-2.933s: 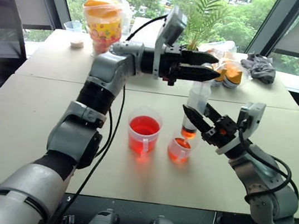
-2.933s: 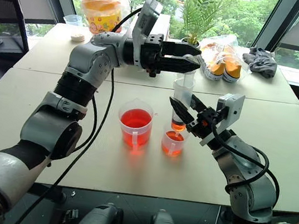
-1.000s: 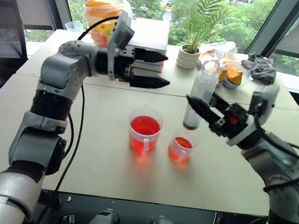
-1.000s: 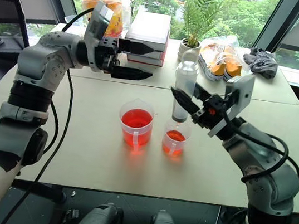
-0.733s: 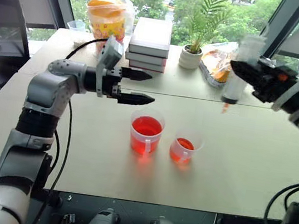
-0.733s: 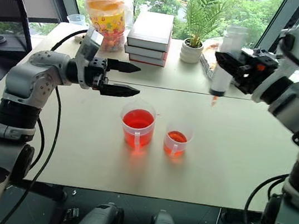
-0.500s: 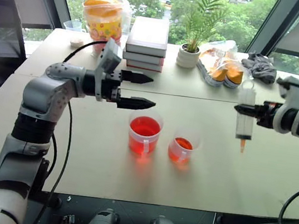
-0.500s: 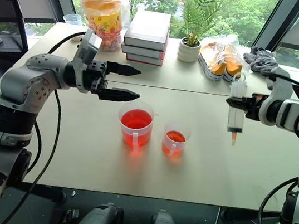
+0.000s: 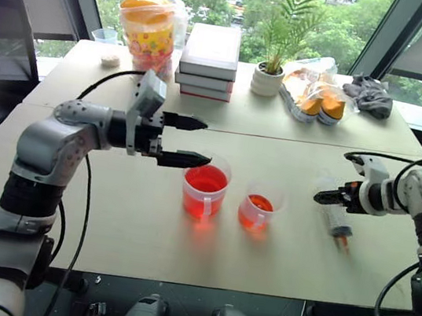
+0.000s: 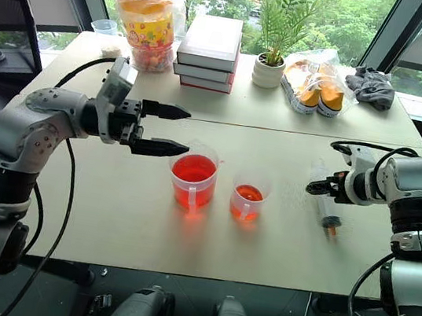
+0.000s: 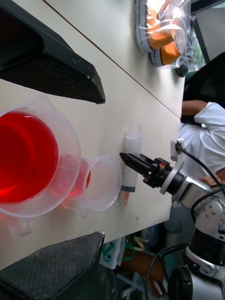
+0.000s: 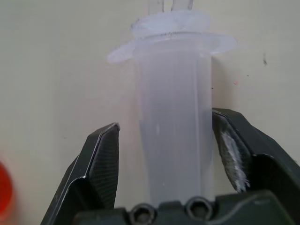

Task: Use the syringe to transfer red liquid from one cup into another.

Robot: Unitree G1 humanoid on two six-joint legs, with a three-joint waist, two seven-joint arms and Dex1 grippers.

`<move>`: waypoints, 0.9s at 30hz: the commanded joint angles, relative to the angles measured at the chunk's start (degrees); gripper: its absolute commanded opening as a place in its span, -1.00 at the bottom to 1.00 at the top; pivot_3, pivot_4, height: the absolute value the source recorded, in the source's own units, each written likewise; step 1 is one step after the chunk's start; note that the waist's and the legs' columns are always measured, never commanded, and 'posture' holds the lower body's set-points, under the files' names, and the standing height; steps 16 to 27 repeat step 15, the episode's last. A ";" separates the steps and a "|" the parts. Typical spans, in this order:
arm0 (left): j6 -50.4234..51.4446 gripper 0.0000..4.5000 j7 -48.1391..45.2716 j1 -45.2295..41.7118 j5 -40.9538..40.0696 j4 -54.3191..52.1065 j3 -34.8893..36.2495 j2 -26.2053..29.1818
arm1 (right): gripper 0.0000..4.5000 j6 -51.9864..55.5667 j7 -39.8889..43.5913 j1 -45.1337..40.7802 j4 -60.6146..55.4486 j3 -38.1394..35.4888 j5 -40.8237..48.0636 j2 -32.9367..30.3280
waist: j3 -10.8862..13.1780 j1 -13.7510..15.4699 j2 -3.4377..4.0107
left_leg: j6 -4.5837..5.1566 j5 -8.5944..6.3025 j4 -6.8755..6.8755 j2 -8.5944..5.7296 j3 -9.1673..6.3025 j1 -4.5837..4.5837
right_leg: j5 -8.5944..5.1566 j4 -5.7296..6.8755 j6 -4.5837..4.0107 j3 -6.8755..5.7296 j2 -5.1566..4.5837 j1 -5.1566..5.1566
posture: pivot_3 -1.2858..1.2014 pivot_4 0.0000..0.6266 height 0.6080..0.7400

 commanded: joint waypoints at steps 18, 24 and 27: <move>2.38 1.00 1.73 2.91 -3.90 -5.04 4.36 6.18 | 0.96 3.29 19.38 22.52 -55.55 -42.09 22.79 -16.17 | 0.03 0.15 0.06 | 0.03 -0.03 -0.01 0.02 -0.08 -0.01 | 0.00 -0.06 0.01 -0.05 0.00 0.07 | 0.03 -0.52 1.00; 2.38 1.00 1.73 2.91 -3.90 -5.04 4.36 6.18 | 0.96 3.29 19.38 22.52 -55.55 -42.09 22.79 -16.17 | 0.03 0.15 0.06 | 0.03 -0.03 -0.01 0.02 -0.08 -0.01 | 0.00 -0.06 0.01 -0.05 0.00 0.07 | 0.03 -0.52 1.00; 2.38 1.00 1.73 2.91 -3.90 -5.04 4.36 6.18 | 0.96 3.29 19.38 22.52 -55.55 -42.09 22.79 -16.17 | 0.03 0.15 0.06 | 0.03 -0.03 -0.01 0.02 -0.08 -0.01 | 0.00 -0.06 0.01 -0.05 0.00 0.07 | 0.03 -0.52 1.00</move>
